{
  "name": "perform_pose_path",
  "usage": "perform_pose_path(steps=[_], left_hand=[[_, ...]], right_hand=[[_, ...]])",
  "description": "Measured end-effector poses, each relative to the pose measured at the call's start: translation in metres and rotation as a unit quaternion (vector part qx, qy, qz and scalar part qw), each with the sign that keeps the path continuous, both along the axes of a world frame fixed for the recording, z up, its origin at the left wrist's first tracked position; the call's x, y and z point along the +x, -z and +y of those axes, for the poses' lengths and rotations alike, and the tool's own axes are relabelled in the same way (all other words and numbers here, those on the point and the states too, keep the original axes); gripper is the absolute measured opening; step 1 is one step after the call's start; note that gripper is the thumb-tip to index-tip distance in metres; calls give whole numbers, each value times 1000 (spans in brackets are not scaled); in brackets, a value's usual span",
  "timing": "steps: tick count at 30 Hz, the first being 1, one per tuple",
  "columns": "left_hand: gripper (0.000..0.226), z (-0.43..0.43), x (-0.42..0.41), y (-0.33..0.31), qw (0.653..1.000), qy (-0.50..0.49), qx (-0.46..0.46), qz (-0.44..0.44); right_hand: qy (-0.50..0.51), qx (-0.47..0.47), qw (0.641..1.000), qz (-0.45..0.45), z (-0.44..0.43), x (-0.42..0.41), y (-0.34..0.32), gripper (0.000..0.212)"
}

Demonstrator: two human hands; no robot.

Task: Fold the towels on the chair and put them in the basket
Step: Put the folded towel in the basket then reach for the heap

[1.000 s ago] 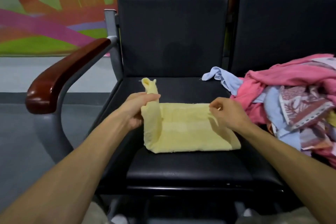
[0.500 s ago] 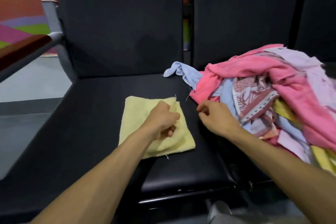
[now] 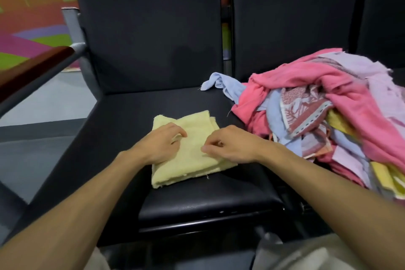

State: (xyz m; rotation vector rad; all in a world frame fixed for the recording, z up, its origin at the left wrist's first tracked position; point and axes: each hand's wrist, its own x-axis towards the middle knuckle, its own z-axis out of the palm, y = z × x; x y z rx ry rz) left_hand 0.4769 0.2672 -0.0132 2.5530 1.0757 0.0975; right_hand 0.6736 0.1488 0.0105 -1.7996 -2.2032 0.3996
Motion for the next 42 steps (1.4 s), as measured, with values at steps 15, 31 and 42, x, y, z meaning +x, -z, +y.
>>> perform_pose_path(steps=[15, 31, 42], left_hand=[[40, -22, -129, -21, 997, 61, -21, -31], [48, 9, -132, 4, 996, 90, -12, 8], [40, -25, -127, -17, 997, 30, -53, -38]], right_hand=[[-14, -4, 979, -203, 52, -60, 9, 34], [-34, -66, 986, -150, 18, -59, -4, 51], [16, -25, 999, -22, -2, -53, -17, 7]])
